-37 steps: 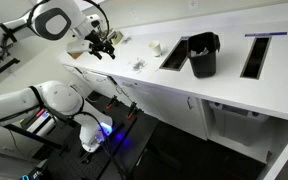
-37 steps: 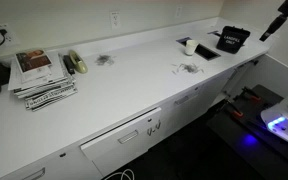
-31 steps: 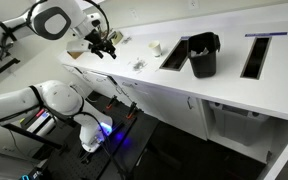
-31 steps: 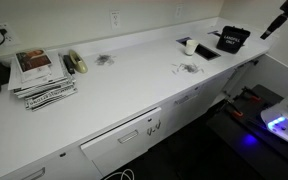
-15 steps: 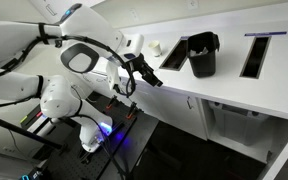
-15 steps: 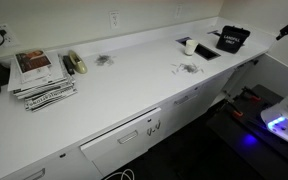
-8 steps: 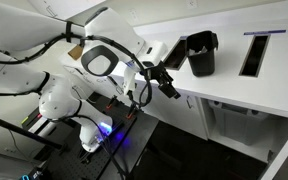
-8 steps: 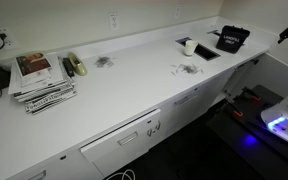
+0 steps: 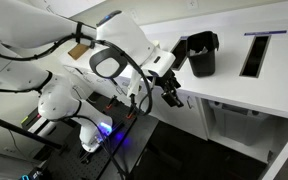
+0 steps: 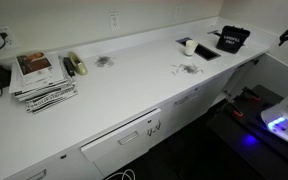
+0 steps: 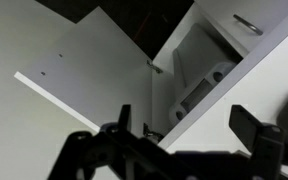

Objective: Close the right cabinet door

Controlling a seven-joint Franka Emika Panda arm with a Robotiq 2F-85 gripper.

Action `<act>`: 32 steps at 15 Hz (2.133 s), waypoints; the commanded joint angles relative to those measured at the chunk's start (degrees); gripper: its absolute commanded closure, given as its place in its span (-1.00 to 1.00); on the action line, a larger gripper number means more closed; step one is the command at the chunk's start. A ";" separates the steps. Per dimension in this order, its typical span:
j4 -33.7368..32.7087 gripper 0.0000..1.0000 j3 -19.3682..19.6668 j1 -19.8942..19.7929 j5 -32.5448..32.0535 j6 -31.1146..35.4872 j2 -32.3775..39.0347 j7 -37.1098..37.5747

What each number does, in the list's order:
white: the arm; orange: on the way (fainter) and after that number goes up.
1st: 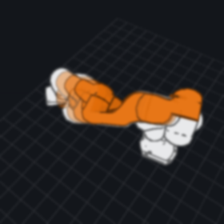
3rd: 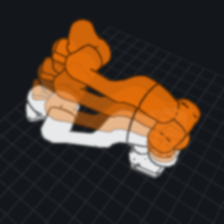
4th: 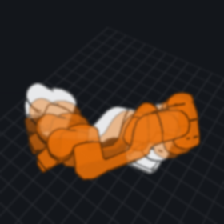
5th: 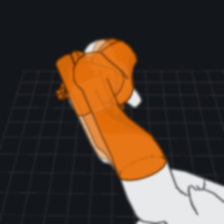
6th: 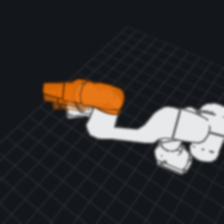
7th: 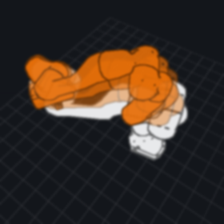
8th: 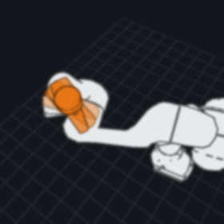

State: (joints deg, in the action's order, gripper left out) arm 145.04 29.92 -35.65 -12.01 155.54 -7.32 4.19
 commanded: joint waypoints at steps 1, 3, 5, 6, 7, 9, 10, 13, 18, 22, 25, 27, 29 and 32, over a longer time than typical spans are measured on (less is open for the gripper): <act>-6.38 -1.00 0.27 -1.50 4.01 -0.33 8.80 6.34; -9.77 -1.00 1.25 -1.99 7.10 -1.06 13.49 8.67; -13.54 -1.00 2.28 -2.42 11.75 -1.59 18.58 10.10; -15.23 -1.00 2.32 -2.93 14.98 -1.30 20.98 10.33; -17.28 -1.00 1.77 -4.01 19.50 -1.18 23.49 9.62; -22.09 -1.00 -0.06 -7.17 27.66 -1.13 28.66 9.21; -24.70 -1.00 -1.10 -9.00 31.04 -1.34 31.05 9.58; -32.86 -1.00 -3.93 -14.33 37.64 -0.41 38.68 12.71; -43.82 -1.00 -3.14 -17.69 37.28 2.69 48.45 23.47; -43.06 -1.00 -3.80 -18.24 36.18 1.99 48.08 22.87; -43.64 -1.00 -3.81 -18.25 36.16 1.99 48.46 22.96; -42.93 -1.00 -5.08 -18.61 37.09 6.25 48.69 21.89; -43.45 -1.00 -6.60 -19.45 37.97 11.09 49.96 21.34; -44.93 -1.00 -7.54 -20.14 37.14 13.33 52.46 21.25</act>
State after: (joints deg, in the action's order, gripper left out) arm 101.44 23.86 -54.45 25.15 166.54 43.27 26.25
